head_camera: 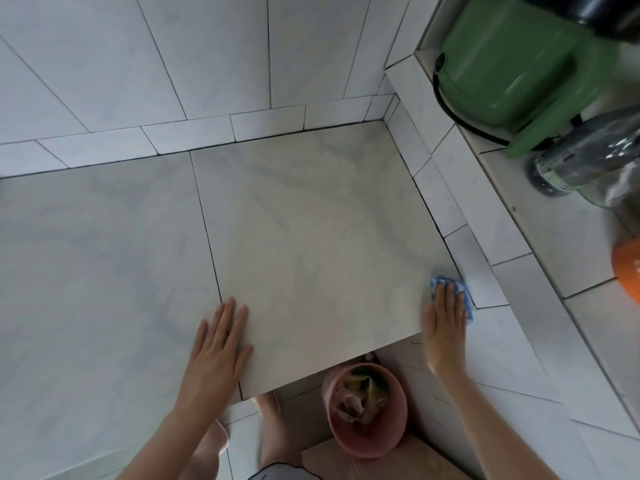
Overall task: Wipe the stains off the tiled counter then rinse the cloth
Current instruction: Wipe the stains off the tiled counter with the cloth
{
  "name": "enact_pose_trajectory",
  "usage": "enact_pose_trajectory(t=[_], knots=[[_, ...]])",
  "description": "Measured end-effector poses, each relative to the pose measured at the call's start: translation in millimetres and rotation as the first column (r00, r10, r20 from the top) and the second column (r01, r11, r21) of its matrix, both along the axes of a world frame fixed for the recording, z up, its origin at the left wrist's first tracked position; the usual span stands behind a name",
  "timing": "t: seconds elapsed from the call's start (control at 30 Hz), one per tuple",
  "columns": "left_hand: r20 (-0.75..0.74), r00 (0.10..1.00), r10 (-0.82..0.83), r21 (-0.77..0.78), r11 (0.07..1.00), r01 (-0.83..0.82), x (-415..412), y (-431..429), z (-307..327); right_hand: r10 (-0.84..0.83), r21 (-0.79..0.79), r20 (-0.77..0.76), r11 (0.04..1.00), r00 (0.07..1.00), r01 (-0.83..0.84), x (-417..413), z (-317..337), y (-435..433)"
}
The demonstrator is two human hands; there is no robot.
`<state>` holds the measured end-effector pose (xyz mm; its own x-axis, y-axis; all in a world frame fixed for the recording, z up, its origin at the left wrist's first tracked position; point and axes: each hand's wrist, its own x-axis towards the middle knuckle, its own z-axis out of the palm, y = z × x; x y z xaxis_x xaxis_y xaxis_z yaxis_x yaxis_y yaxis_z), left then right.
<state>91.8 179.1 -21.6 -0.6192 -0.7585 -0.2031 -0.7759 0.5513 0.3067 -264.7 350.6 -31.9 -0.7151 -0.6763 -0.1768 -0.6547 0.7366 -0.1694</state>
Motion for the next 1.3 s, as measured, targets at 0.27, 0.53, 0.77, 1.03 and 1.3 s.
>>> enact_pose_trajectory(t=[0.27,0.53,0.77,1.03,1.3], knots=[[0.010,0.999,-0.034,-0.017,0.999,0.034,10,-3,0,0.263,-0.128,0.124,0.960,0.957,-0.248,158,18,-8],[0.013,1.000,-0.025,-0.009,1.000,0.025,30,-3,3,0.543,-0.159,0.195,0.839,0.817,-0.520,251,16,-33],[-0.028,0.999,-0.035,0.001,0.999,0.035,52,-12,10,0.713,-0.150,0.157,0.701,0.683,-0.697,260,18,-60],[-0.083,0.996,-0.012,0.029,0.999,0.015,49,-23,16,0.704,-0.149,0.229,0.708,0.672,-0.691,219,11,-121],[-0.281,0.960,0.007,0.013,1.000,-0.003,15,-56,26,0.556,-0.491,0.336,0.792,0.760,-0.362,186,35,-150]])
